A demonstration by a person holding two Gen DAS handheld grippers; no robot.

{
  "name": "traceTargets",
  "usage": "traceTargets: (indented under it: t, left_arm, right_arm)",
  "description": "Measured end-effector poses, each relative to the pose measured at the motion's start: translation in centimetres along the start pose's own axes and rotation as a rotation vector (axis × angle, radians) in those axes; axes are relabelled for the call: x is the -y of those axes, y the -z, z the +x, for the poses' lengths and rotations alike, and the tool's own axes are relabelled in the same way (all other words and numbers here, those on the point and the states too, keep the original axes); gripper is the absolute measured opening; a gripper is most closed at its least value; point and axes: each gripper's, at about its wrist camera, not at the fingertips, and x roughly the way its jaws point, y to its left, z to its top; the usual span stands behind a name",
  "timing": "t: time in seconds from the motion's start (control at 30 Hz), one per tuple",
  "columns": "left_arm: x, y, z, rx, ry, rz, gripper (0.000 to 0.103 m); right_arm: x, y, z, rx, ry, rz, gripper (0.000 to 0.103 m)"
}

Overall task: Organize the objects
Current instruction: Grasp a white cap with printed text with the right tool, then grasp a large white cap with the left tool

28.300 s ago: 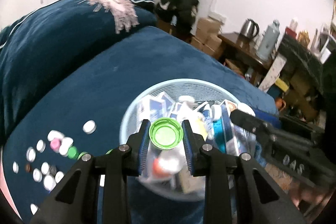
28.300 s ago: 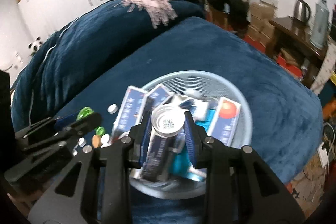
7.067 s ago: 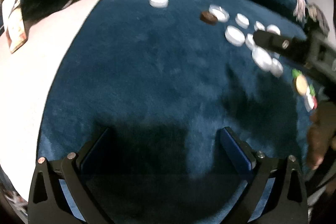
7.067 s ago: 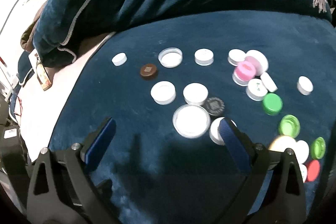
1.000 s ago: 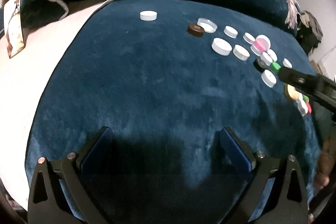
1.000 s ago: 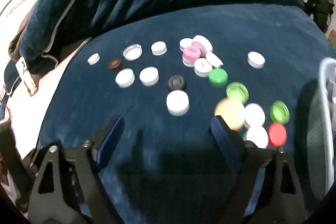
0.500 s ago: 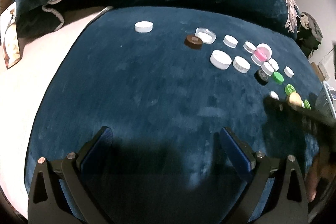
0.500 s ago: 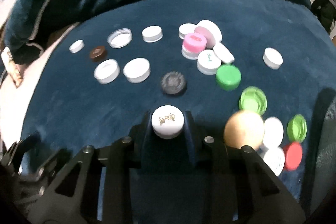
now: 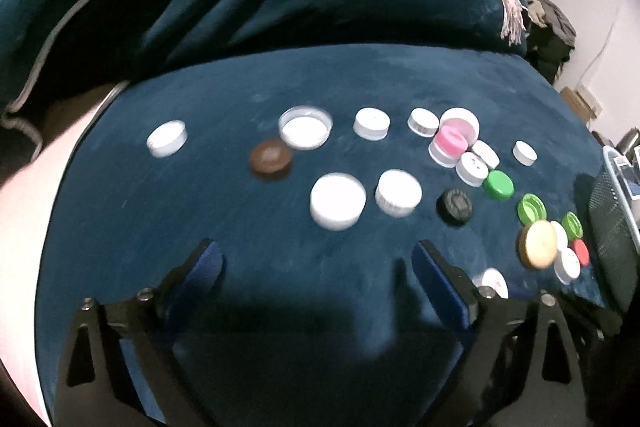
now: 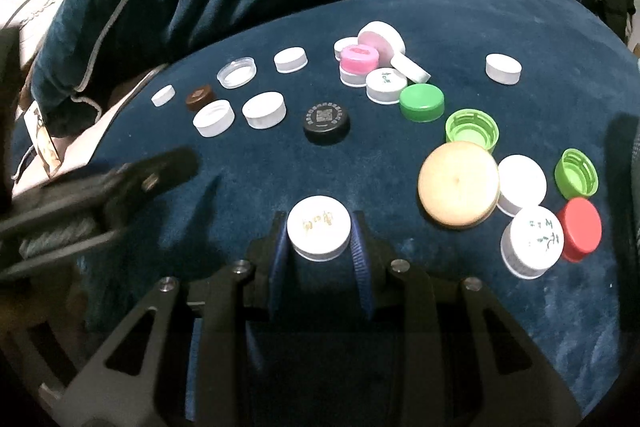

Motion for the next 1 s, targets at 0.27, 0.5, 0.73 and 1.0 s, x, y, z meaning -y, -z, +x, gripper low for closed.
traceTargets:
  t: [0.27,0.5,0.73,1.0]
  left_arm:
    - [0.7,-1.8,3.4,-0.052,0.035,0.077,0.038]
    - [0.4,1.9,-1.0,-0.070,0.010,0.056,0.031]
    - [0.0,7.0,-5.4,-0.094,-0.001,0.000,0.032]
    - [0.4,9.8,-6.4,-0.096,-0.009,0.013,0.043]
  right_arm:
    - [0.1,0.2,0.3,0.009,0.001,-0.003,0.032]
    - [-0.8,-0.1,0.3,-0.009,0.053,-0.038,0.031]
    - [-1.1,0.7,-2.1,-0.079,0.053,0.032,0.031]
    - [-1.9,3.5,-3.3,-0.135,0.067,0.011,0.031]
